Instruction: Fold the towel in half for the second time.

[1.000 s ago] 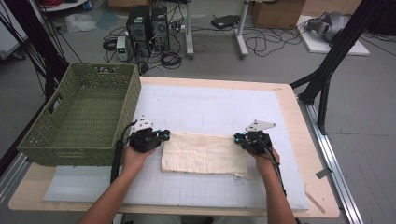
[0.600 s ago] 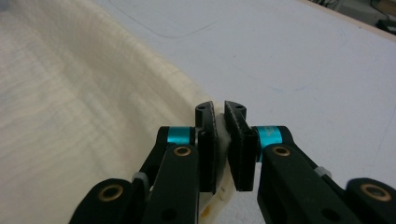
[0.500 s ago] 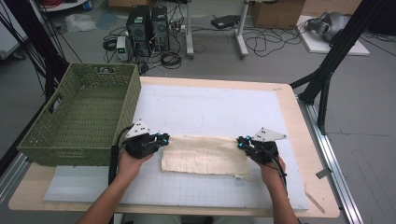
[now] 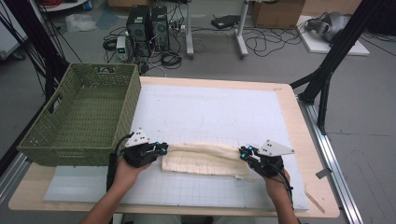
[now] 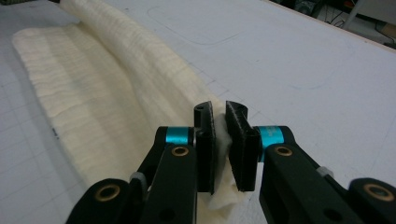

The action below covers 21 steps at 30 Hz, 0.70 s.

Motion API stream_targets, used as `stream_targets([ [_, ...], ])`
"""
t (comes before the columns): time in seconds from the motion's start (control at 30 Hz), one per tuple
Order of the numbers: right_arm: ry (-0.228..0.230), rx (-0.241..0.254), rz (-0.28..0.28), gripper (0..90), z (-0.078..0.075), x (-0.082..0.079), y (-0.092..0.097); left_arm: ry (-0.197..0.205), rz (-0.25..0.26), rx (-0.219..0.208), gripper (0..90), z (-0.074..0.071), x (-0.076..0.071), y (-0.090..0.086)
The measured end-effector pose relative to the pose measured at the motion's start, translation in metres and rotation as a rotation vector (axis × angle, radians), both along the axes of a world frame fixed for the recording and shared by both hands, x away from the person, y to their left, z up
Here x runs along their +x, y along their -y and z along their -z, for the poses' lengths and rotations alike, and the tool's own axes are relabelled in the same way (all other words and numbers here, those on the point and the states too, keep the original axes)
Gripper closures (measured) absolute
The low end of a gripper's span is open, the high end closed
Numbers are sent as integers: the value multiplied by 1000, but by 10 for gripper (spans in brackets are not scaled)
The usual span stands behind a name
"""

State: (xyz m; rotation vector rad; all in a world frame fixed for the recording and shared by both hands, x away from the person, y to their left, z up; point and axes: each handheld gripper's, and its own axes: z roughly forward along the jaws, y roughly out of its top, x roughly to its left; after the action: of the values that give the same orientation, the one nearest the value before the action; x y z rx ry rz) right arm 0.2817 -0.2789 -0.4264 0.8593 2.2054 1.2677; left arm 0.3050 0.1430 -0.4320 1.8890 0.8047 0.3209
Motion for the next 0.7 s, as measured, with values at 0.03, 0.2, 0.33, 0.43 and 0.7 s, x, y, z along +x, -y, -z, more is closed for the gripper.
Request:
stream_targets([
  [0.03, 3, 0, -3, 824, 0, -2, 1, -2, 1, 3, 832, 0, -1, 0],
  [0.2, -10, -13, -23, 826, 2, -11, 2, -11, 12, 18, 835, 4, -8, -1],
  [0.33, -21, -13, -35, 827, 4, -18, 3, -21, 25, 28, 833, 4, -12, -2],
  [0.43, -25, -5, -43, 829, 3, -24, 4, -48, 31, -24, 726, -1, -14, -3],
  [0.7, -52, -39, -80, 834, 6, -32, 5, -25, -8, -132, 504, -20, -11, -1],
])
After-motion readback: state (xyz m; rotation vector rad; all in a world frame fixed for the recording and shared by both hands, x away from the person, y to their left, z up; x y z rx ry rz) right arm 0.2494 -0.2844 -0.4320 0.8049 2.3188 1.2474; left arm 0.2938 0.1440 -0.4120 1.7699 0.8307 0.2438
